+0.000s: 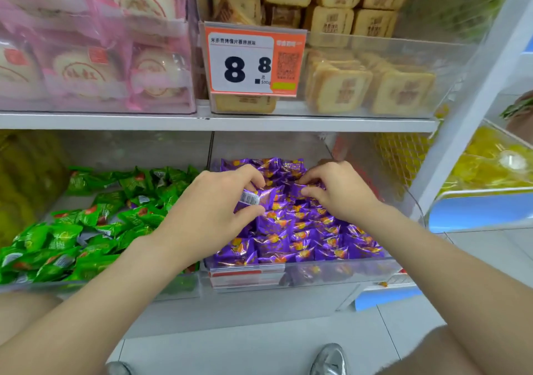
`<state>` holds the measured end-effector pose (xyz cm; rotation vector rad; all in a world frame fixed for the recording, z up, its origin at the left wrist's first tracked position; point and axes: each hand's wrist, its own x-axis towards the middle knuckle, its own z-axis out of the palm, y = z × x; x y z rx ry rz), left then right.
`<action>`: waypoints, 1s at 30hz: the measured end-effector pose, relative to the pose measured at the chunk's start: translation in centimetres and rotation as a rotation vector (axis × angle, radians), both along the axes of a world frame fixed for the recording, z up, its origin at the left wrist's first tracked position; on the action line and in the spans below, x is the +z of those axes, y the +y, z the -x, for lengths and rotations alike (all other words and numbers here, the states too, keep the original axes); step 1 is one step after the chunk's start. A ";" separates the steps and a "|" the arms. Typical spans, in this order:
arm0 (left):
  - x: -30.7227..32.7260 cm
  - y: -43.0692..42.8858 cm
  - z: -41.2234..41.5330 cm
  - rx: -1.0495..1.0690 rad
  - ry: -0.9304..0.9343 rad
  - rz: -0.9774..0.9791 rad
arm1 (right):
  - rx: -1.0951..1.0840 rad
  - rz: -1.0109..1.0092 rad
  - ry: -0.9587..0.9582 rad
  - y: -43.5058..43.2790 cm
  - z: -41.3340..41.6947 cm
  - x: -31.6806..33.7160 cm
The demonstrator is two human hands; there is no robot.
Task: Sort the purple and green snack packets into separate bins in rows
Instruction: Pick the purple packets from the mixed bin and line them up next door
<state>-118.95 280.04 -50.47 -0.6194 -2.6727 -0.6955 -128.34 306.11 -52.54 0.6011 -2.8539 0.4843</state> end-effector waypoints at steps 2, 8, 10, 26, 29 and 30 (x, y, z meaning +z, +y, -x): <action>0.0 -0.1 0.1 -0.004 0.003 0.008 | 0.000 -0.005 -0.006 -0.4 0.2 -0.1; -0.1 -0.7 0.2 -0.050 0.023 -0.048 | 0.040 -0.053 0.032 -1.4 0.3 -0.6; -0.1 -0.8 0.1 -0.033 0.026 -0.079 | 0.047 -0.073 0.032 -1.4 0.3 -0.6; 0.9 -0.3 -0.6 -0.019 -0.005 -0.189 | 0.369 0.371 -0.064 -3.1 -6.7 5.6; 1.2 0.2 -0.7 -0.056 -0.033 -0.213 | 0.404 0.326 -0.041 -3.3 -6.8 5.4; 1.1 0.3 -0.7 -0.070 -0.039 -0.189 | 0.398 0.327 -0.046 -3.3 -6.7 5.4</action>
